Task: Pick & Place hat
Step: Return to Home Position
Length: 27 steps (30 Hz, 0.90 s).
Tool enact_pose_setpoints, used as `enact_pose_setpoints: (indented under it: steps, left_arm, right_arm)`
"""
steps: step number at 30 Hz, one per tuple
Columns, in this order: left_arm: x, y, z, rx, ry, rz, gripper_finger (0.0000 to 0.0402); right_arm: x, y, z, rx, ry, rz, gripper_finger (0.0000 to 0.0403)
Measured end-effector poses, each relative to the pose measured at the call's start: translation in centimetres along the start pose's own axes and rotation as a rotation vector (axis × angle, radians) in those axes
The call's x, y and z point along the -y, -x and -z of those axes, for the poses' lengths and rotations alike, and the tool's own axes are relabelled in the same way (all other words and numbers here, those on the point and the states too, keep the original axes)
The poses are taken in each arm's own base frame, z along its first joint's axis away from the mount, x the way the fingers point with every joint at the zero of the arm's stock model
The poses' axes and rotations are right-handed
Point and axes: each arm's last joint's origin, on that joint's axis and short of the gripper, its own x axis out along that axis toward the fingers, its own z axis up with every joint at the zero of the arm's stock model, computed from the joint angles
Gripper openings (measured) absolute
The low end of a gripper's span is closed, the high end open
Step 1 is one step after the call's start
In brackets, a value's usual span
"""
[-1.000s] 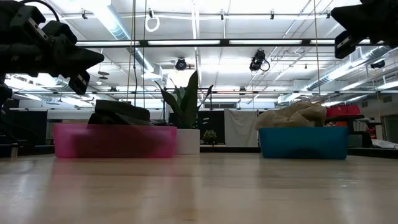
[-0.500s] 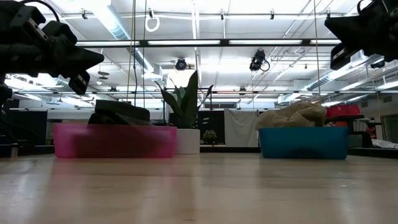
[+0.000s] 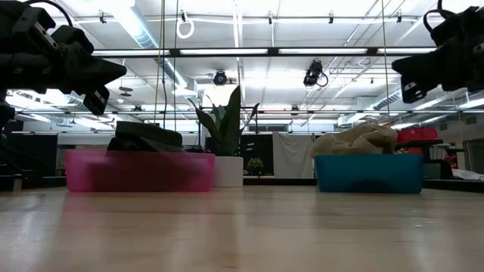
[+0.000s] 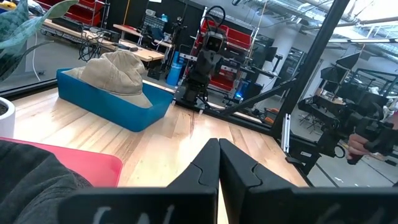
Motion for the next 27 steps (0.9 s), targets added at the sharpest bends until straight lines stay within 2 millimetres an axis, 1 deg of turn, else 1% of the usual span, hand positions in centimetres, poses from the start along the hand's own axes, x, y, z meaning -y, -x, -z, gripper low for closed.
enact_pose_setpoints:
  steps: [6,18,27]
  left_arm:
    - [0.0,0.0,0.0,0.0,0.0,0.0,0.0005]
    - [0.0,0.0,0.0,0.0,0.0,0.0,0.0005]
    - [0.0,0.0,0.0,0.0,0.0,0.0,0.0005]
  right_arm:
    - [0.01,0.0,0.06,-0.008,0.04,0.001,0.0]
    - [0.01,-0.02,0.09,-0.012,0.032,0.001,0.002]
    - [0.01,-0.03,0.09,-0.012,0.032,0.001,0.002]
